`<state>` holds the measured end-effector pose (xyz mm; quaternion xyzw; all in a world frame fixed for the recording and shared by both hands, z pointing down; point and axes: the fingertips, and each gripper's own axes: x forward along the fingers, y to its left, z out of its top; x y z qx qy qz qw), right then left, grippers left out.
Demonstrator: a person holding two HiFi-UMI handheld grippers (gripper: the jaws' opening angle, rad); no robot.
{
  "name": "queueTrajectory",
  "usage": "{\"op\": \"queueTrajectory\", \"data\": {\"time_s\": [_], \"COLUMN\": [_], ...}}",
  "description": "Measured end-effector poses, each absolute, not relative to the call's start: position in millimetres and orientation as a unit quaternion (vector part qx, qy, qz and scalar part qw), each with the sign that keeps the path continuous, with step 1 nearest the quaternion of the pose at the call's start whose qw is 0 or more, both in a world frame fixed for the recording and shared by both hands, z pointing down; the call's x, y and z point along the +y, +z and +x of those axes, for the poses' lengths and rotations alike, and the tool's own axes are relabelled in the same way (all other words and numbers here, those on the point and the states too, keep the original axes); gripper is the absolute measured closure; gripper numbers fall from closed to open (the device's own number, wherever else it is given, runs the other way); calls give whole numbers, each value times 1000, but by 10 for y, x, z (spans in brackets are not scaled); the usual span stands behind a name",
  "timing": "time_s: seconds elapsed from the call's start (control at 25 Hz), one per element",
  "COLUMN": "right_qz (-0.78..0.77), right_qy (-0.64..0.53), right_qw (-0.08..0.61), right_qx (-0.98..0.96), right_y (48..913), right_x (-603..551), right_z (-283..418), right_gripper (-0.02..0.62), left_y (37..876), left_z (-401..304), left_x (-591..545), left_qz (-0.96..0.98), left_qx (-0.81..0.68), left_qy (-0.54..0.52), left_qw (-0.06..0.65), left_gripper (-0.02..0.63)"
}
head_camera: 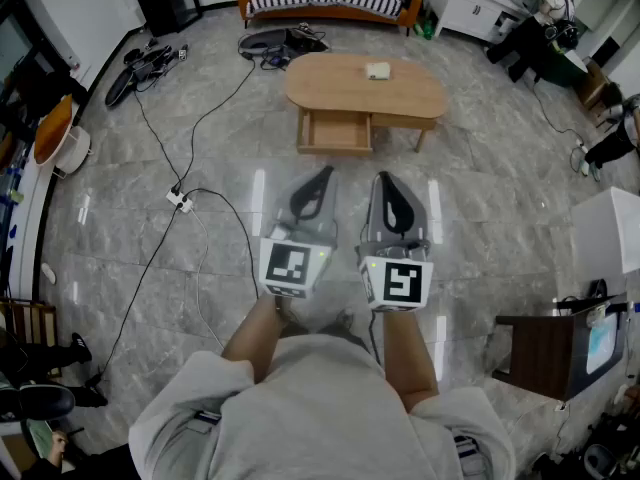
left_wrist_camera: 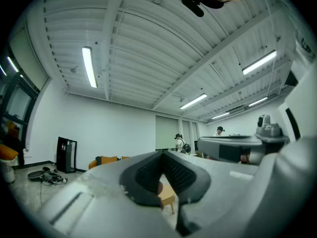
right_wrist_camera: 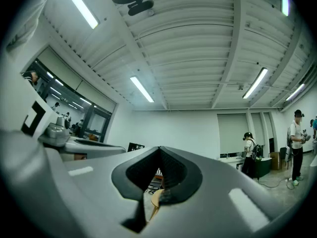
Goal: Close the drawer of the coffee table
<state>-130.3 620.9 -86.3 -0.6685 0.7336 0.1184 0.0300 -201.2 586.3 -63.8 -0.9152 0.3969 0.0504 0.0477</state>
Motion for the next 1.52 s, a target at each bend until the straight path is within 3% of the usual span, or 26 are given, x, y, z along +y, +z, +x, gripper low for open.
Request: {"op": "queueTrajectory", "data": {"time_s": [1.04,1.52], "right_qz": [-643,-653], "right_qy": [101,79], "right_qw": [40,10], "right_qx": [758,753], "right_y": [-570,-249], "right_x": [5841,4832], "right_z": [-551,-313], "right_gripper": [589,589], "left_y": [-310,6], "left_z": [-1511,-1375], "left_x": [5562,4449], "left_qz": [-891,-892], "left_qx": [453,451], "left_qy": [23,16], "left_qw": [36,4], "left_gripper": [584,584]}}
